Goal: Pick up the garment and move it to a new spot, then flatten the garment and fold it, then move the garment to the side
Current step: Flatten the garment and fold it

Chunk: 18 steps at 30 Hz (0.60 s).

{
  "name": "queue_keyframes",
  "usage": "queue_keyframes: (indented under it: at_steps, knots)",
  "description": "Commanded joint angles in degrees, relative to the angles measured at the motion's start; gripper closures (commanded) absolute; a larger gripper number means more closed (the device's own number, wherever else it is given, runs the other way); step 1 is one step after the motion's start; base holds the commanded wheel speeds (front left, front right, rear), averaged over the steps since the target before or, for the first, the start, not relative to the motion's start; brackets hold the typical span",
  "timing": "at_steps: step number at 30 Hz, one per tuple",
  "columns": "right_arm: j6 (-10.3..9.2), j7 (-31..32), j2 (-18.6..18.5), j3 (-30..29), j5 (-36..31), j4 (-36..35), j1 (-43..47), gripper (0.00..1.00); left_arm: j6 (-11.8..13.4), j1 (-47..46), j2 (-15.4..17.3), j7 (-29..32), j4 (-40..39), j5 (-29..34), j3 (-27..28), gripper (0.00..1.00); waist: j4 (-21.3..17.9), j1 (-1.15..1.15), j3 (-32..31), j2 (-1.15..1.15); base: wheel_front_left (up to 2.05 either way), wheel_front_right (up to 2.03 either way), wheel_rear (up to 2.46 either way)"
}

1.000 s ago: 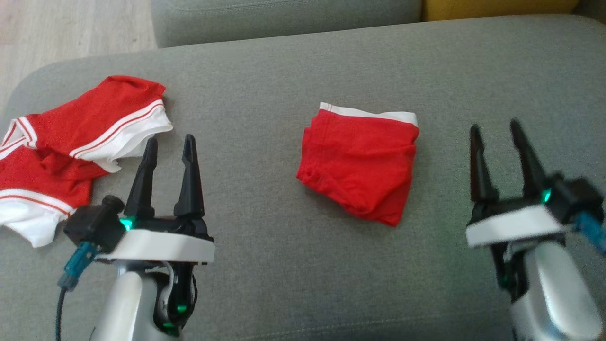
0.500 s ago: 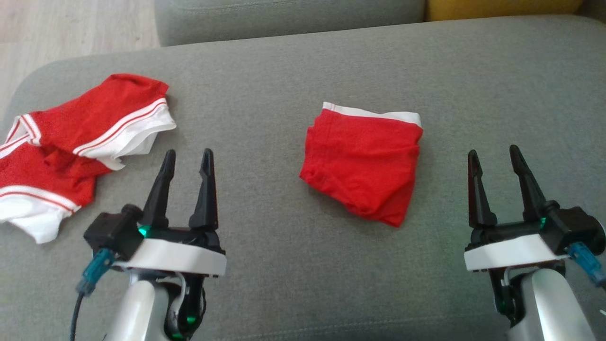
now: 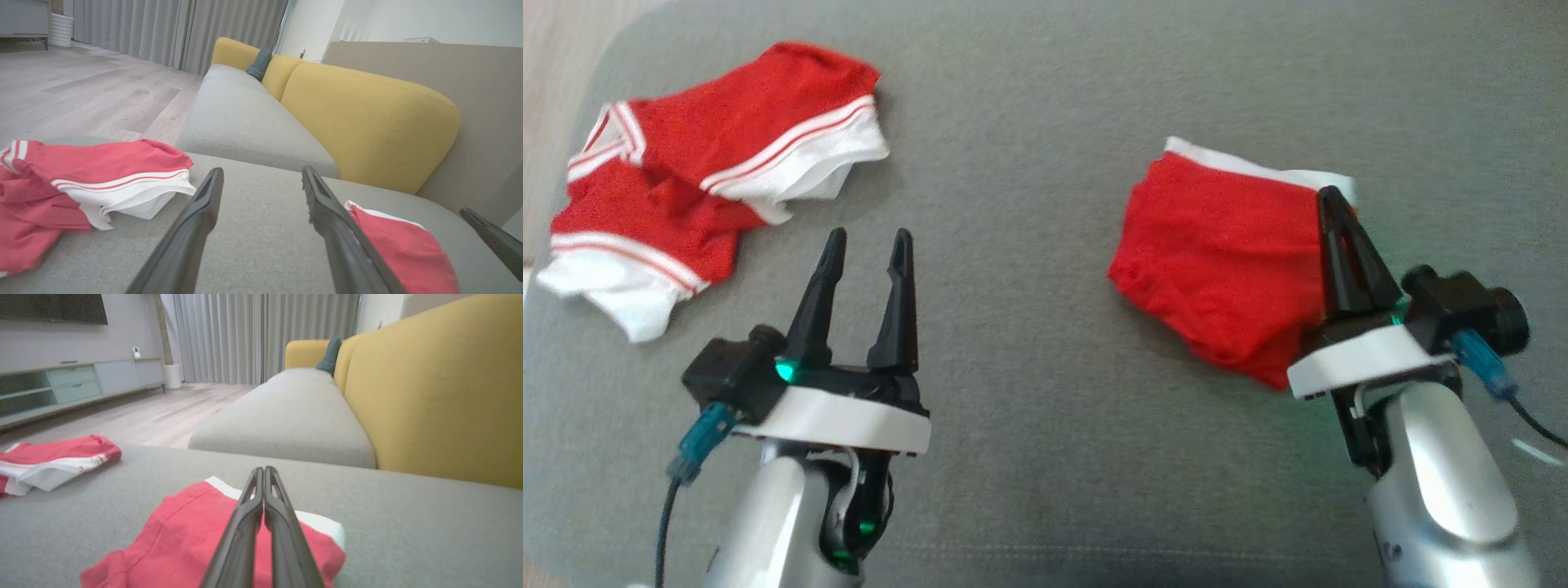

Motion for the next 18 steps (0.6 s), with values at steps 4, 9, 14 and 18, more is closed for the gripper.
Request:
queue_keyframes:
  at_steps: [4,9,14,18]
  knots:
    - [-0.04,-0.5,0.0,0.9,-1.8,5.1,-4.7,1.0,-0.5,-3.1,0.5,-0.3,-1.4,-0.6,0.7,0.0,4.1,0.0,3.8,0.0,0.0,0.0,0.0]
    - [-0.04,-0.8,0.0,0.5,-3.0,12.8,-8.2,1.0,-0.4,-4.0,0.5,-0.3,-1.2,-0.7,0.5,0.0,5.5,0.0,5.3,0.0,0.0,0.0,0.0]
    - [-0.04,-0.9,0.0,0.2,-3.1,15.0,-10.5,1.0,-0.4,-4.7,0.5,-0.3,-1.4,-0.5,0.8,0.0,5.6,0.0,6.8,0.0,0.0,0.0,0.0]
    - [-0.04,-0.9,0.0,-0.4,-3.6,17.4,-11.5,1.0,-0.7,-5.5,0.5,-0.3,-1.2,-0.2,0.8,0.0,5.1,0.0,7.7,0.0,0.0,0.0,0.0]
